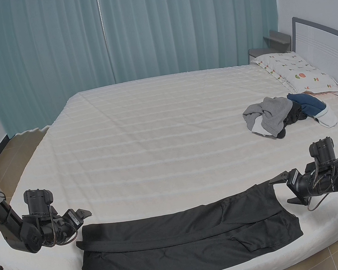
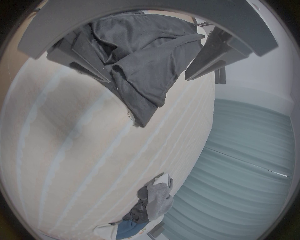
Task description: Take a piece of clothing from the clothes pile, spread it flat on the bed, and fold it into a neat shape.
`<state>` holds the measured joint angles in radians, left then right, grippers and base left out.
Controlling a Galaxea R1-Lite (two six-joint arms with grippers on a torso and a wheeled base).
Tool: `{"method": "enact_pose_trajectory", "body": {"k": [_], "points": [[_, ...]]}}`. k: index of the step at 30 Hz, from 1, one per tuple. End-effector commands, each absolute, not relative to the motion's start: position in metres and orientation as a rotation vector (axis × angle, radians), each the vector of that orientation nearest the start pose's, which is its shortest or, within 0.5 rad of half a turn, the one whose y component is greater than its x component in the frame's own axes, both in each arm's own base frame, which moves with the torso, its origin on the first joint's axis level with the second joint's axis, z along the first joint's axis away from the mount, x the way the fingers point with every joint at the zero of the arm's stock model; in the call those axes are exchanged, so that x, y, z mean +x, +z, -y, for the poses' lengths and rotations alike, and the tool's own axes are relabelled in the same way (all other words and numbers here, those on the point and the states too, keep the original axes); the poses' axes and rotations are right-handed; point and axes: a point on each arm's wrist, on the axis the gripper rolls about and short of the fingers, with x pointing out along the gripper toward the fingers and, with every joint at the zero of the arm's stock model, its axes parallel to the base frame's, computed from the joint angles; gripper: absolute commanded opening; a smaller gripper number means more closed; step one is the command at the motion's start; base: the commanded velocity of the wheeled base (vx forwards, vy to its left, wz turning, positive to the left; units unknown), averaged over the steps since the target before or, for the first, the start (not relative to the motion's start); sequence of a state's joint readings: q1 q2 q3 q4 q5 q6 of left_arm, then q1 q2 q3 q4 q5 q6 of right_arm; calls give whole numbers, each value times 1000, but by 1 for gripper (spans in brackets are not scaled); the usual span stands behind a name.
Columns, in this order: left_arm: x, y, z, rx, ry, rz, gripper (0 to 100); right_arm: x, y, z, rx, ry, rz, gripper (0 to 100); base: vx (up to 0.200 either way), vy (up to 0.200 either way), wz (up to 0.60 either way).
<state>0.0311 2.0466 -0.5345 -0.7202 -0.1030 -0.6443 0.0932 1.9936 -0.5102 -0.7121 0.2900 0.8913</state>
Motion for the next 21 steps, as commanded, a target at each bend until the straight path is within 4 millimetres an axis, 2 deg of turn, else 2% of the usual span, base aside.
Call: {"method": "enact_pose_trajectory", "body": {"k": [1, 6, 7, 14, 21], "points": [[310, 2, -5, -666, 204, -828, 100, 282, 30, -31, 918, -7, -901, 100, 0, 0, 0], [316, -9, -5, -666, 211, -849, 100, 277, 26, -31, 915, 3, -890, 100, 0, 0, 0], [317, -10, -5, -665, 213, -850, 0, 276, 26, -31, 917, 5, -879, 100, 0, 0, 0], [316, -11, -6, -684, 236, -851, 0, 271, 17, -30, 917, 7, -869, 100, 0, 0, 0], [326, 0, -9, -797, 315, -738, 0, 276, 8, -30, 920, 3, -863, 100, 0, 0, 0]]}}
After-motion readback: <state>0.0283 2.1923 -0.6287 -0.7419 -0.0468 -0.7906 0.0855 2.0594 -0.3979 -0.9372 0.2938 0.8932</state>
